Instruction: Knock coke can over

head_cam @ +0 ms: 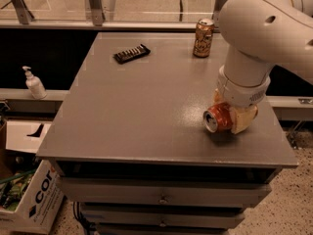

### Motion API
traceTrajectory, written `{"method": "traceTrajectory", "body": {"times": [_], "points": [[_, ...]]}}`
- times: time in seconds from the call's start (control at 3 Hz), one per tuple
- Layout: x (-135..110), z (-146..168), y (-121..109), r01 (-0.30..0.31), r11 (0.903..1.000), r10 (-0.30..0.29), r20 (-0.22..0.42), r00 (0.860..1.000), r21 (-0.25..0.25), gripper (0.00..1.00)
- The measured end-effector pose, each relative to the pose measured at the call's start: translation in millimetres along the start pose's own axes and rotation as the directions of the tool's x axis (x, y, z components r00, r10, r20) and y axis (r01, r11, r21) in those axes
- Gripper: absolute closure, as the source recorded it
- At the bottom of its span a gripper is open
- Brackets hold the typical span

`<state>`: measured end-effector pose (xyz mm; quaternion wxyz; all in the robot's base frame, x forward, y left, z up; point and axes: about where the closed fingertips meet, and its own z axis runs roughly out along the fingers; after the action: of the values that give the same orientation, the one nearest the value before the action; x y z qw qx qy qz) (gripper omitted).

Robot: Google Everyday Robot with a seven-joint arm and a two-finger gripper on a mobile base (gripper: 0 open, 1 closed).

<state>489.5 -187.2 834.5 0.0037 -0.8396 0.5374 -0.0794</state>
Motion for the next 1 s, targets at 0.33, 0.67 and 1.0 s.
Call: {"method": "traceTrajectory", "body": {"times": [0.33, 0.67, 1.0], "points": [[-2.2, 2.1, 1.1, -0.008, 0.9999, 0.008, 0.037, 0.999, -0.015, 0.83], [-5.4, 1.1, 1.3, -0.013, 0.9997, 0.014, 0.062, 0.998, -0.019, 0.59], [-6.3, -1.0, 0.9, -0.017, 0.9997, 0.018, 0.074, 0.997, -0.019, 0.35]]}}
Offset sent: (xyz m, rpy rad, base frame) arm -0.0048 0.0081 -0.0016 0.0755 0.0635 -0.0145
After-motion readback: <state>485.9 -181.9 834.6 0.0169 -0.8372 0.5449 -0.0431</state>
